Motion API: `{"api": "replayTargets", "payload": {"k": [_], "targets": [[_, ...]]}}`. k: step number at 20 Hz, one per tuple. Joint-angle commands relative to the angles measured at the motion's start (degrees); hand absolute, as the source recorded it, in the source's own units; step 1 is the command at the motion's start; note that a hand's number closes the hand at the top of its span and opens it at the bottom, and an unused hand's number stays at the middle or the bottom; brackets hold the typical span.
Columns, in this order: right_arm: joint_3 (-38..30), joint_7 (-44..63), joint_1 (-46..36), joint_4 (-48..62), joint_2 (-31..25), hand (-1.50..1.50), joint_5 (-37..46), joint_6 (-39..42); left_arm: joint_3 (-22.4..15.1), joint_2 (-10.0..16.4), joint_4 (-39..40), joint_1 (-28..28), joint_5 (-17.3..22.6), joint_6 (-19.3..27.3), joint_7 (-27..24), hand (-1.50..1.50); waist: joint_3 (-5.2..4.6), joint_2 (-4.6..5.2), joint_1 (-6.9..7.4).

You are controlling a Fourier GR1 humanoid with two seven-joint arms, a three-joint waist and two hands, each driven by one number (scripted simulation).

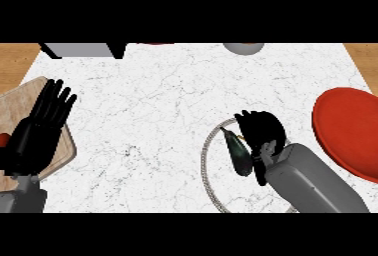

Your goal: Pick the pear from the placemat and place it in the bowl

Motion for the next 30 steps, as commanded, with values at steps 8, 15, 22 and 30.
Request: {"api": "replayTargets", "payload": {"k": [8, 15, 22, 30], "targets": [[-2.47, -13.93, 3.5, 8.13, -0.39, -1.5, 12.82, -4.81, 1.15, -2.87, -0.6, -1.98, -2.24, 0.14, 2.29, 0.0, 0.01, 0.14, 0.29], [-5.01, -13.87, 3.08, 11.12, 4.66, -1.5, 17.88, -1.65, 2.52, -4.04, 0.31, -0.86, -2.83, -2.37, 1.35, 0.0, -0.01, 0.07, 0.2], [-5.88, -14.37, 2.6, 15.19, 7.77, 1.5, 22.49, -0.61, 2.49, -4.62, -2.96, 0.24, -4.68, -1.82, 2.86, 0.0, 0.0, 0.04, 0.35], [-0.06, -28.8, 0.62, 22.45, 3.87, 1.5, 30.01, -6.36, 4.11, -4.35, 0.74, -3.74, -3.83, -3.11, 3.38, 0.0, 0.01, 0.13, 0.31]]}}
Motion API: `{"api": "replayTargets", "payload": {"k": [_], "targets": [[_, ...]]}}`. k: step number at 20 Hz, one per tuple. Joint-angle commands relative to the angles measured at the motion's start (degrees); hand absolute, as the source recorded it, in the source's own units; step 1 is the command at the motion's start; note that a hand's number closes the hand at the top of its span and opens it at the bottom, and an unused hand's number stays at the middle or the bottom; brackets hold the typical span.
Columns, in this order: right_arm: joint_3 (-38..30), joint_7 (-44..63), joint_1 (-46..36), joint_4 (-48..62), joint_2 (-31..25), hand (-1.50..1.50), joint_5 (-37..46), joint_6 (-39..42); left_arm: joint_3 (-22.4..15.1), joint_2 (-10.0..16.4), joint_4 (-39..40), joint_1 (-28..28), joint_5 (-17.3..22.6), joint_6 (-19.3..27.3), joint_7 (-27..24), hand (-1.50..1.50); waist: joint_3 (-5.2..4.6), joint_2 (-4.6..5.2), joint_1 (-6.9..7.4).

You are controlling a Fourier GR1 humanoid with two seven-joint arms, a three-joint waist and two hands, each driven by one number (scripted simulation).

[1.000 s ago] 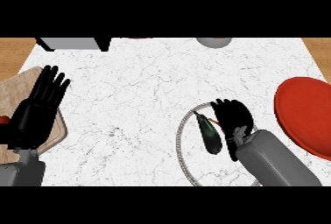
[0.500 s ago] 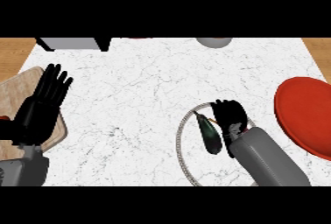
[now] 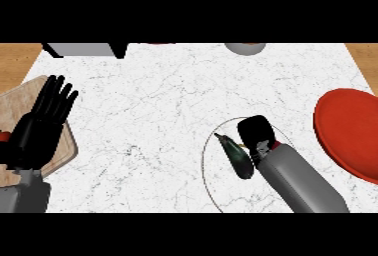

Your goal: Pick the pear from the placemat and place it in the bowl

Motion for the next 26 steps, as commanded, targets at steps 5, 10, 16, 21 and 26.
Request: {"api": "replayTargets", "payload": {"k": [5, 10, 16, 21, 26], "targets": [[-9.06, 5.4, 0.36, 2.5, 1.5, 1.5, 2.06, -3.77, -0.6, -1.67, -1.31, 0.68, -1.74, 1.37, 0.33, 0.0, 0.06, 0.12, -0.53], [-33.36, 24.06, -1.66, 4.66, -0.48, 1.5, -3.53, -16.26, 1.55, -1.16, -1.28, 2.71, -1.31, 2.28, -0.26, 0.0, 0.61, 0.12, -6.02], [-47.15, 45.75, -8.28, 8.3, 1.4, 1.5, -1.69, -32.97, 0.04, -0.99, -2.45, 0.77, -0.95, 0.65, 0.07, 0.0, 0.16, 1.33, 0.02], [-48.48, 57.6, -15.51, 11.88, 0.1, 1.5, 9.17, -40.88, -1.59, -1.08, -1.95, -0.6, -1.34, -0.29, 0.77, 0.0, -0.09, 1.42, 2.74], [-52.16, 59.0, -20.39, 15.86, -4.46, 1.5, 21.36, -38.46, -1.66, -1.04, -2.55, -0.7, -1.05, -0.37, 1.35, 0.0, -0.26, 0.9, 3.1]]}}
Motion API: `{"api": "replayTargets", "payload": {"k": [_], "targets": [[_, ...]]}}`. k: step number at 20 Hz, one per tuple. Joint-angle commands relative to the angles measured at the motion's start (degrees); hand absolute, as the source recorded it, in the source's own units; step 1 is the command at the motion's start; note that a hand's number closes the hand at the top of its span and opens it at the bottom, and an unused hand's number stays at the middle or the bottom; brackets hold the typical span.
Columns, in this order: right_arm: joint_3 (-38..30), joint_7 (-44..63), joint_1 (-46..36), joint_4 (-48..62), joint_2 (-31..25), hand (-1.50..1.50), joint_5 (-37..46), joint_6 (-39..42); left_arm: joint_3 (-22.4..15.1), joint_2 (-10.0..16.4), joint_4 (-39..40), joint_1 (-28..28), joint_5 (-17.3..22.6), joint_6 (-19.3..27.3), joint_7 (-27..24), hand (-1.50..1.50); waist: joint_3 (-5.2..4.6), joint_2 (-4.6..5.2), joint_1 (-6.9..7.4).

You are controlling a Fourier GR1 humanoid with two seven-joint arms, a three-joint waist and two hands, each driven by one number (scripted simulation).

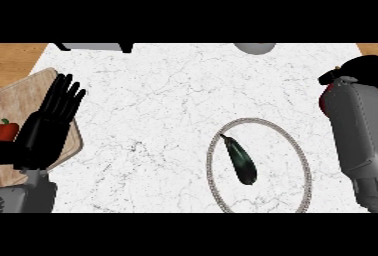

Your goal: Pick the pear from the placemat and place it in the bowl

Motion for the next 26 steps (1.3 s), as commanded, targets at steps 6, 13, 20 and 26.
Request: {"api": "replayTargets", "payload": {"k": [6, 13, 20, 26], "targets": [[-8.61, 15.1, -8.59, 3.7, -4.53, 1.5, 20.25, 1.15, -0.43, -0.36, -0.31, -1.74, -0.7, 1.52, 1.54, 0.0, -0.14, -0.87, -0.78], [-17.46, 15.12, -8.3, -0.76, -3.55, 1.5, 32.89, -0.13, 1.65, 1.12, 1.37, -0.05, 0.52, -0.69, -0.27, 0.0, -0.02, -0.89, -1.26], [-23.02, 15.12, -2.9, -10.72, 1.71, 1.5, 38.65, -4.97, 1.22, 0.39, 0.72, 0.75, -0.69, 0.99, 0.46, 0.0, 0.2, -1.32, -2.72], [-28.4, 8.98, 3.28, -16.09, 0.89, 1.5, 37.82, -8.38, 0.82, -0.64, 0.94, 1.77, -0.98, 0.47, -1.28, 0.0, 0.22, -1.2, -3.11]]}}
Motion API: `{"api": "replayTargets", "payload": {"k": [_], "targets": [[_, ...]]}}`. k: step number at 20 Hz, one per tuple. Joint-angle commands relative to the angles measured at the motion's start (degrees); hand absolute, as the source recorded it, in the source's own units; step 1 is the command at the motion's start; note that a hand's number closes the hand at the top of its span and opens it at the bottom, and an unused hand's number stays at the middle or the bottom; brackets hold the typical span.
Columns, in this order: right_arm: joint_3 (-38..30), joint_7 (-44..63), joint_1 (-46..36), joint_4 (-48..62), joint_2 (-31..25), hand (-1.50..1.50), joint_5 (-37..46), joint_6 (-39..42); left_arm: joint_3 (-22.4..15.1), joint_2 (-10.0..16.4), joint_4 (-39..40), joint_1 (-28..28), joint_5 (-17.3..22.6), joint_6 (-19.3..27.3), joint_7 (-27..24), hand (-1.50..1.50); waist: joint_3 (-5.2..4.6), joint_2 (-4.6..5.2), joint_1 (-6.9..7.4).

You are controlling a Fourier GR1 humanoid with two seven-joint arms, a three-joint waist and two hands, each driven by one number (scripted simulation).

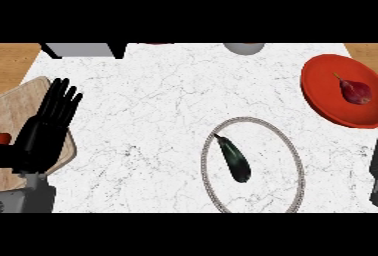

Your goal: Pick the pear from the placemat and place it in the bowl

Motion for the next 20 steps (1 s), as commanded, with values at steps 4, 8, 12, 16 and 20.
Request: {"api": "replayTargets", "payload": {"k": [4, 8, 12, 16, 20], "targets": [[-7.96, 5.49, 6.61, -2.4, 1.2, 1.5, -4.04, -7.43, 1.5, 0.83, 2.35, -1.28, 0.76, -1.2, -0.68, 0.0, 0.06, 0.2, -0.2], [-15.08, -0.02, 9.72, 0.42, -1.1, 1.5, -10.72, -8.06, 1.68, 0.97, 0.56, -1.03, 1.17, -1.04, 0.43, 0.0, 0.1, 0.15, -0.19], [-21.58, -0.05, 11.1, 1.63, 0.45, 1.5, -16.06, -14.73, 1.87, 1.45, 1.27, -0.54, 1.21, -1.59, 0.75, 0.0, 0.15, 0.3, 0.01], [-25.06, -9.7, 11.51, 8.4, -0.87, -1.5, -25.93, -17.99, -1.12, -2.32, 1.27, 0.28, -2.05, 0.94, -1.47, 0.0, 0.15, 0.28, 0.12], [-22.89, -19.1, 13.18, 7.0, -3.8, -1.5, -30.48, -23.78, 2.16, 1.25, 2.15, -2.4, 0.52, -1.05, 0.78, 0.0, 0.08, 0.15, -0.14]]}}
